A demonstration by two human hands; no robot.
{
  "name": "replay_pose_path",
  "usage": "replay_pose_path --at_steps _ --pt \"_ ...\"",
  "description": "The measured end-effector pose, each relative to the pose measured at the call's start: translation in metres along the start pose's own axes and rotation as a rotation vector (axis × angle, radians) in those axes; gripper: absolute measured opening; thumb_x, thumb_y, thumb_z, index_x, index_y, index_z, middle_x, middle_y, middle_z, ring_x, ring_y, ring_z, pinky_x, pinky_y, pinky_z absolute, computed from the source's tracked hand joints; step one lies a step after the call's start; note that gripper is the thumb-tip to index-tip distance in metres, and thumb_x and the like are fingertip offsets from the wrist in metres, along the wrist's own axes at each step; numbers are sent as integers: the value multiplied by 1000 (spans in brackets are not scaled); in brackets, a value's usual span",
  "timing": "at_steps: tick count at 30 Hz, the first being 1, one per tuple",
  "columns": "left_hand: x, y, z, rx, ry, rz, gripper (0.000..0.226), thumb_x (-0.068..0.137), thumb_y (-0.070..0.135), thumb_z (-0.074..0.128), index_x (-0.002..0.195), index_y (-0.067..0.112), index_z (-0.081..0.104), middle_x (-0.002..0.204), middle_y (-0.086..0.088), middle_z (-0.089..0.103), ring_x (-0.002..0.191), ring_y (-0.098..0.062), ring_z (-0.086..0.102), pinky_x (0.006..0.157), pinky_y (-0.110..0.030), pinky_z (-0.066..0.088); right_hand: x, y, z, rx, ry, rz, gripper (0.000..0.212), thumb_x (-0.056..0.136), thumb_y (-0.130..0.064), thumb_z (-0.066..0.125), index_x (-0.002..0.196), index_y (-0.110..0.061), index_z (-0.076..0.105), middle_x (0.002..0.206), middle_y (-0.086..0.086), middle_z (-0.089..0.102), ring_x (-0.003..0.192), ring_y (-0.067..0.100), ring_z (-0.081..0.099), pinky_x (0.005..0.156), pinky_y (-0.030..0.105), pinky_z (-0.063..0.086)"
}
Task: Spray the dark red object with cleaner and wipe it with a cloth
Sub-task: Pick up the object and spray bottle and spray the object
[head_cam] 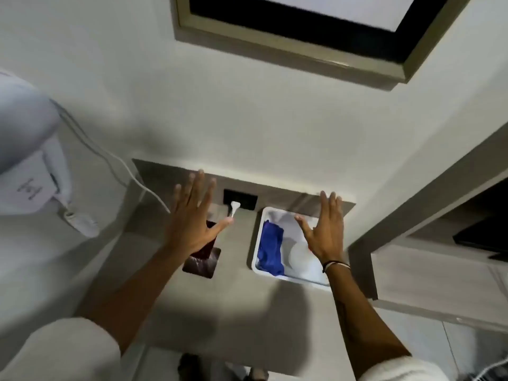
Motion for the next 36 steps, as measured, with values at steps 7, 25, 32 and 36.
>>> replay_pose_path --at_steps 7,25,32,36 --pt "-37 -15 44 -7 -170 -7 103 90 90 31 151 10 53 165 -15 44 157 -37 30 127 -63 20 -36 40 45 454 27 310 97 93 -35 79 166 -31 17 166 6 43 144 25 55 104 32 56" --pt "-46 -39 36 -223 -447 1 112 57 41 97 152 23 41 154 -2 44 140 -25 41 108 -38 46 -32 38 66 470 50 236 45 105 -41 59 140 -12 55 132 12 70 112 32 71 95 38 57" --pt "-64 -70 26 -453 -375 -134 113 52 34 98 151 25 44 146 3 49 132 -24 48 104 -44 54 -49 -36 51 388 -98 -105 33 107 -43 55 134 -26 63 117 -4 72 105 14 59 95 33 51" --pt "-75 -82 20 -552 -323 -150 107 52 33 96 148 23 49 143 0 55 129 -20 53 104 -36 54 -80 -89 63 680 -430 -138 40 103 -31 66 142 -35 62 104 -24 74 100 3 71 93 18 54"
Point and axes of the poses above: each hand's wrist, its own x-axis towards the middle knuckle, its own z-axis out of the palm, y = z × x, the point moved 6 cm from there along x, towards the middle knuckle
